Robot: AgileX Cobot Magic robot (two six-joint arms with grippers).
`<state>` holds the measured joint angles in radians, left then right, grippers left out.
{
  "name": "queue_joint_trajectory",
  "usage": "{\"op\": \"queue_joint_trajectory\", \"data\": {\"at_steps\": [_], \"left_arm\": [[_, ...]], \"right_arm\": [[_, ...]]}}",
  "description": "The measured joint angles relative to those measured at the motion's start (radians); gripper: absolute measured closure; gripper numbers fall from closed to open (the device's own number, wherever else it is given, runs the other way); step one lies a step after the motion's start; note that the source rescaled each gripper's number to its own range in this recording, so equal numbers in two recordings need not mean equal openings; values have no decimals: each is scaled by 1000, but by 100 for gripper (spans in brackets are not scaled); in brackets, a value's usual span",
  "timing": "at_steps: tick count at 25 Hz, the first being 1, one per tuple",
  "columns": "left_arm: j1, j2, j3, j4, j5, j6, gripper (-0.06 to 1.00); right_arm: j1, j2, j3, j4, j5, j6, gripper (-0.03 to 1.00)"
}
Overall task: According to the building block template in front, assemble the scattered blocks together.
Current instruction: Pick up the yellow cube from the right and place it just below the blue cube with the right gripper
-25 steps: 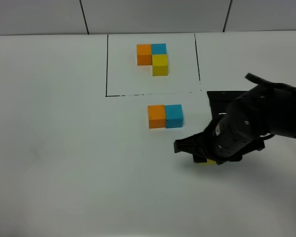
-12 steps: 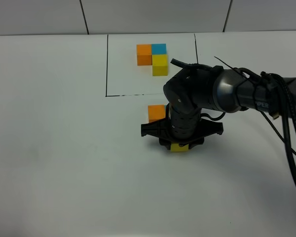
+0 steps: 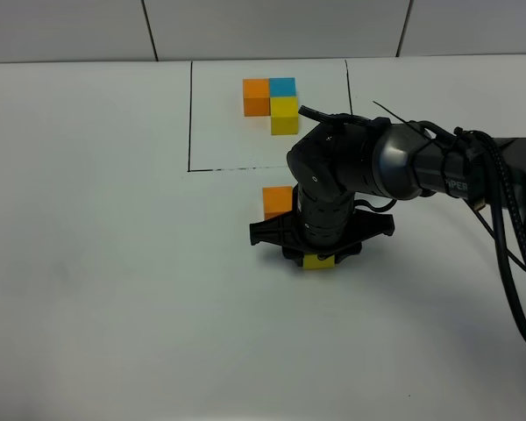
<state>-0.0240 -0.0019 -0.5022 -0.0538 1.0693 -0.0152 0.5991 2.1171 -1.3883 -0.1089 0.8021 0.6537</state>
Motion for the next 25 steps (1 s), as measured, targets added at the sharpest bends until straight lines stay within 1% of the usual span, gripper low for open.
{"op": "queue_joint_trajectory", "data": {"at_steps": [25], "left_arm": [[0,0,0,0,0,2,40]], "right_arm": [[-24,29,-8,16,-54,-52,94]]}}
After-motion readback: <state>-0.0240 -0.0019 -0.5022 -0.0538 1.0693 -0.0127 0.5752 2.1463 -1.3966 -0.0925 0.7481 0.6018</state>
